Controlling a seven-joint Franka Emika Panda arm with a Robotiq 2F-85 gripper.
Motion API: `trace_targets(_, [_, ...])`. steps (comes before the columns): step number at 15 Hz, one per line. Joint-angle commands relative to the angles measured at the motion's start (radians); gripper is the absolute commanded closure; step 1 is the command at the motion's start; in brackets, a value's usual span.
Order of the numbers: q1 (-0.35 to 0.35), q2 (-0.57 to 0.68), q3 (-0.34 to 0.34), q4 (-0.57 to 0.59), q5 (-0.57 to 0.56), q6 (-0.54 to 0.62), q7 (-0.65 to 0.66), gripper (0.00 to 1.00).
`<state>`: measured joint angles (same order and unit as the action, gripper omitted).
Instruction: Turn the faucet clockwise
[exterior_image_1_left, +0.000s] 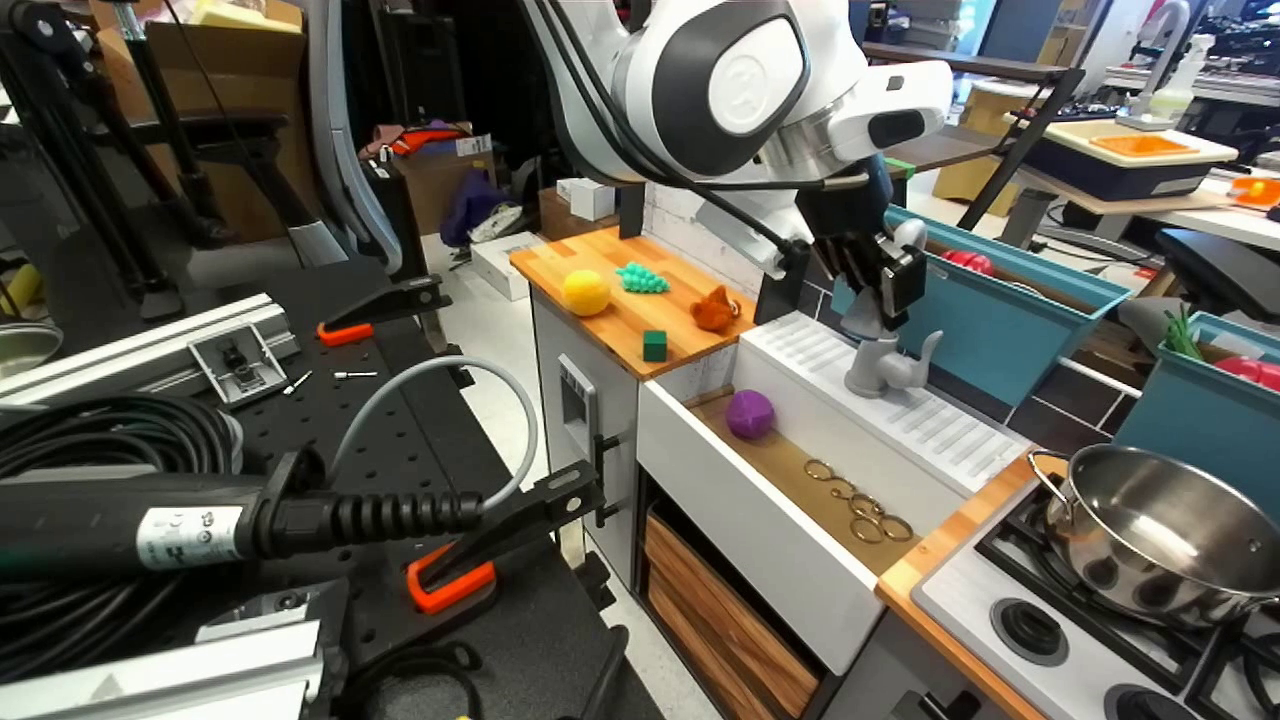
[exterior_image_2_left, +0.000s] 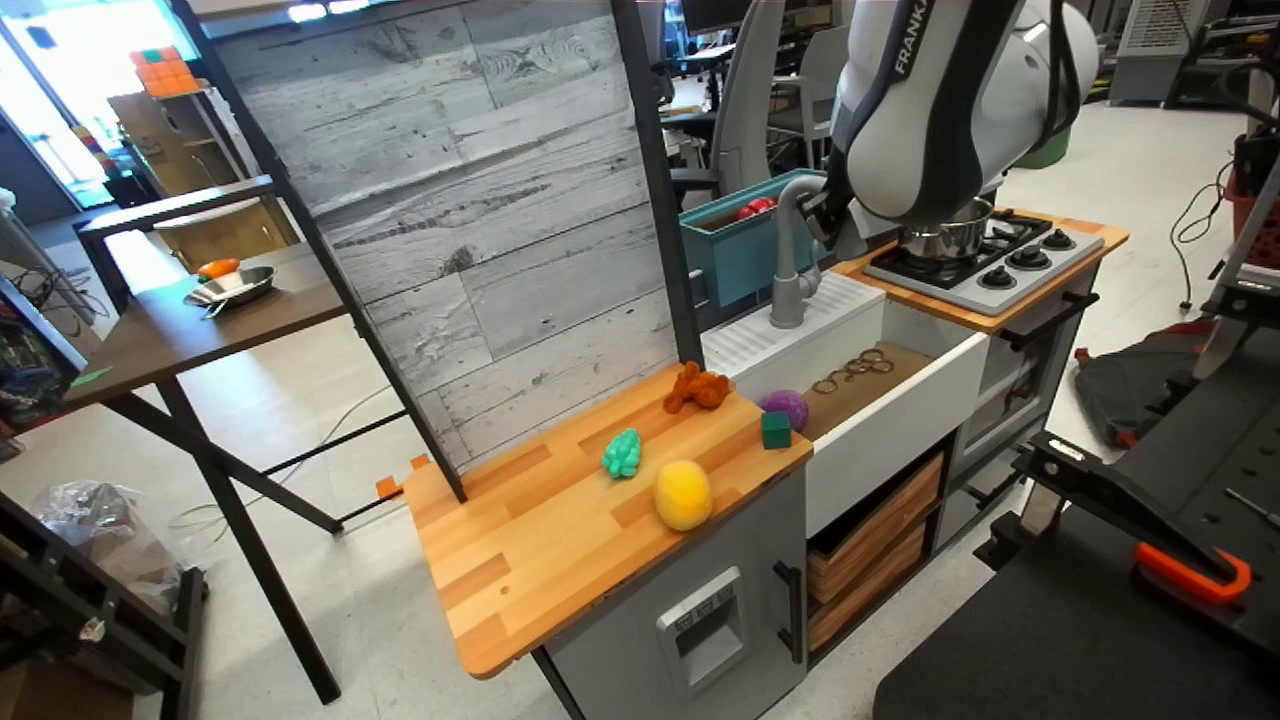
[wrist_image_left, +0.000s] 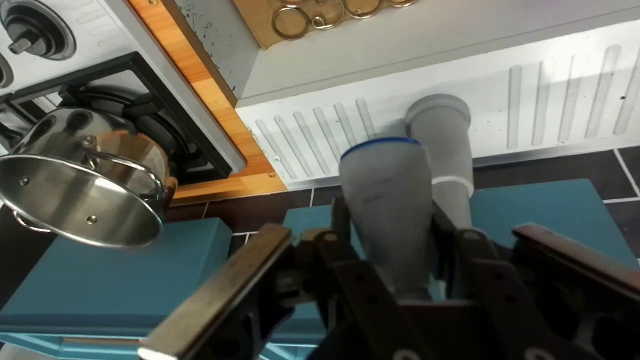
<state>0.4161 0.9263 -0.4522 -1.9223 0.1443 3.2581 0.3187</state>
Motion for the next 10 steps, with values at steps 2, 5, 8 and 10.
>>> trace_targets(2, [-0.142, -0.174, 0.195, -0.120, -0.070, 0.001, -0.154, 0.89])
trace_targets(5, [-0.233, -0.196, 0.307, -0.127, -0.106, 0.005, -0.161, 0.89])
trace_targets(8, [-0.264, -0.183, 0.364, -0.111, -0.102, -0.007, -0.144, 0.89])
trace_targets(10, [-0.301, -0.182, 0.433, -0.090, -0.111, -0.053, -0.152, 0.89])
